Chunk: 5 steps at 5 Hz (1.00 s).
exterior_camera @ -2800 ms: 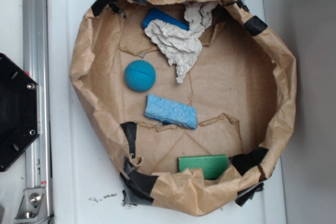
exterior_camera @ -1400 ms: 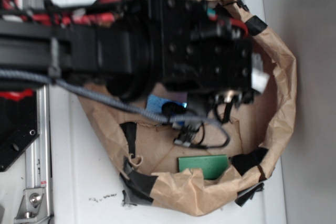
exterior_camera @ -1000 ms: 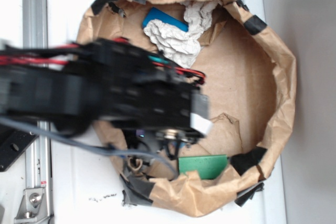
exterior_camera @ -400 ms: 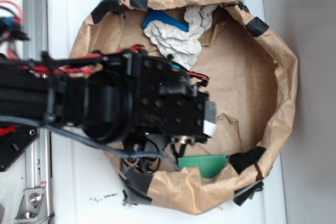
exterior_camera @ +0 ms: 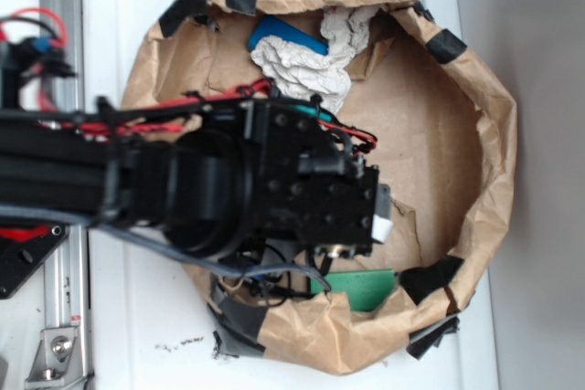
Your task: Grab the blue sponge.
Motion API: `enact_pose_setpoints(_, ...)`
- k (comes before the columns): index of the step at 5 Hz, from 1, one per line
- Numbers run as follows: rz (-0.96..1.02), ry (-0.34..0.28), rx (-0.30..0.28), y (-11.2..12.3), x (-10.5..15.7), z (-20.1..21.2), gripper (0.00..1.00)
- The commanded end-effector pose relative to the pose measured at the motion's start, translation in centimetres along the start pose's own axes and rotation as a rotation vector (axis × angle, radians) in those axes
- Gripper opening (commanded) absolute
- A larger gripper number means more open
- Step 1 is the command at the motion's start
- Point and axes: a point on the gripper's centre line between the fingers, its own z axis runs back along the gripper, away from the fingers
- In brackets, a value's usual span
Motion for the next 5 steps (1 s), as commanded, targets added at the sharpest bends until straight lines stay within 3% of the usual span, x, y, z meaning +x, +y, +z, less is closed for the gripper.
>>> enact_pose_setpoints(1, 0.17, -0.104, 0.09, 2.8, -1.4, 8.7, 0.0)
enact_pose_setpoints(3, 0.308, -0.175, 0.004, 4.3, -1.5, 11.9, 0.0)
enact_pose_setpoints(4, 0.341, -0.173, 0.003, 3.8, -0.9, 11.5, 0.0)
enact_pose_setpoints(5, 0.364, -0.183, -0.033, 3.5, -0.7, 11.1, 0.0)
